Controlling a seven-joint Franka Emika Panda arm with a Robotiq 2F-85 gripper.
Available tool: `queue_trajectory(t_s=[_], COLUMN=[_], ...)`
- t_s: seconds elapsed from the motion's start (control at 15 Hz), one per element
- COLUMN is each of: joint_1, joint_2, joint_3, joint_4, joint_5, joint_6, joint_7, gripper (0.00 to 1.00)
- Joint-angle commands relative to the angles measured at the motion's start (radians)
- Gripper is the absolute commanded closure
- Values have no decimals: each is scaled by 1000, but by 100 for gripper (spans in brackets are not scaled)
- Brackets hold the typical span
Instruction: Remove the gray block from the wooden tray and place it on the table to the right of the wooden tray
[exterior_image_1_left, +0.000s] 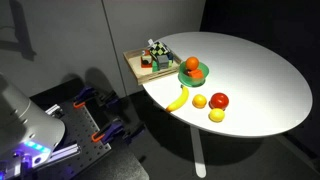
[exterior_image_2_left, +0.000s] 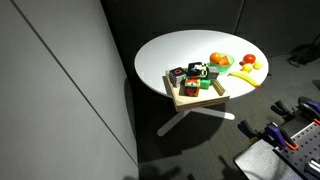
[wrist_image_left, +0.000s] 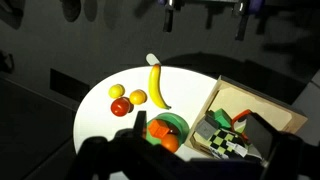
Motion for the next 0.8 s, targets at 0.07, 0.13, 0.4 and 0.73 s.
queue_trajectory(t_s=[0.07, 0.13, 0.4, 0.73], joint_1=[9, 9, 8, 7], joint_2=[2, 2, 16, 87], joint_3=[-6, -6, -8, -25], joint_4=[3, 3, 10, 28], joint_5=[-5, -5, 0, 35], joint_6=[-4, -4, -3, 26], joint_7=[6, 6, 7, 12], gripper=[0, 0, 0, 0])
